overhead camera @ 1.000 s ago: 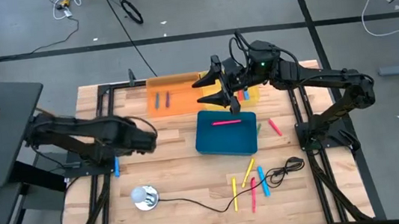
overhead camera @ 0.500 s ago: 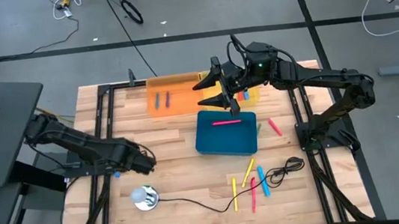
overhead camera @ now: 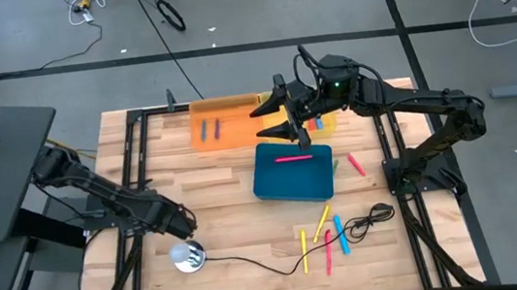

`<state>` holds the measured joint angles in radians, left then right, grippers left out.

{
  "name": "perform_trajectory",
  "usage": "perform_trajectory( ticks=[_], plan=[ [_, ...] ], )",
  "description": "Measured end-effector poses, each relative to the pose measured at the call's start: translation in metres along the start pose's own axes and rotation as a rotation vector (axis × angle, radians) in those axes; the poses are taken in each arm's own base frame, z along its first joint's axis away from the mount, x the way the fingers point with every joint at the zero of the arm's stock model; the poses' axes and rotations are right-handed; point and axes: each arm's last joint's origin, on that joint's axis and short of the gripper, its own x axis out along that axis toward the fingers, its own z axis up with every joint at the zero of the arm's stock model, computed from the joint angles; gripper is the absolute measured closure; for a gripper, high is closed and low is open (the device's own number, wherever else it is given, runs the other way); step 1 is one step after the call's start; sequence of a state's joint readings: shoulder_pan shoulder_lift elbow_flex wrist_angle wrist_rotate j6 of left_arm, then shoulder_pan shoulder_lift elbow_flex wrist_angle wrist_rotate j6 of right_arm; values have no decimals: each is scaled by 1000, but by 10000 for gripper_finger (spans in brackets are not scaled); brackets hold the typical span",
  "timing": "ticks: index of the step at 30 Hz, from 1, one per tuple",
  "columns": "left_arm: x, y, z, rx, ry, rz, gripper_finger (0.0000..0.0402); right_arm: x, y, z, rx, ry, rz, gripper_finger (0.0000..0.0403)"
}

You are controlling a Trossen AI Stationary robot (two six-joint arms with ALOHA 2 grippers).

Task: Pick & Place Markers
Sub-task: Put the blue marker into the yellow transparent bin

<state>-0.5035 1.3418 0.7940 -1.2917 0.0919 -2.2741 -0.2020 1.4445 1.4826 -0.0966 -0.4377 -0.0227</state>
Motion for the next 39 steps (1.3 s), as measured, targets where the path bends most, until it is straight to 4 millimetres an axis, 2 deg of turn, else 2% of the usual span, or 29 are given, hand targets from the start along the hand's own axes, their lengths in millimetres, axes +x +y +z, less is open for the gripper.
perform_trajectory(
  ticks=[11, 15, 21, 29, 39],
  plan=[
    [27, 8, 5, 6, -54, 46, 149, 0, 0, -6, 16, 59, 1, 167],
    [42, 6, 2, 25, -17, 0, 150, 0, 0, -6, 16, 61, 0, 167],
    [61, 8, 3, 41, 7, -18, 174, 0, 0, -6, 16, 61, -2, 167],
    [65, 8, 6, 64, -27, -42, 220, 0, 0, -6, 16, 62, -2, 167],
    [72, 11, 11, 56, -63, -31, 244, 0, 0, -6, 73, 62, -3, 167]
  ],
)
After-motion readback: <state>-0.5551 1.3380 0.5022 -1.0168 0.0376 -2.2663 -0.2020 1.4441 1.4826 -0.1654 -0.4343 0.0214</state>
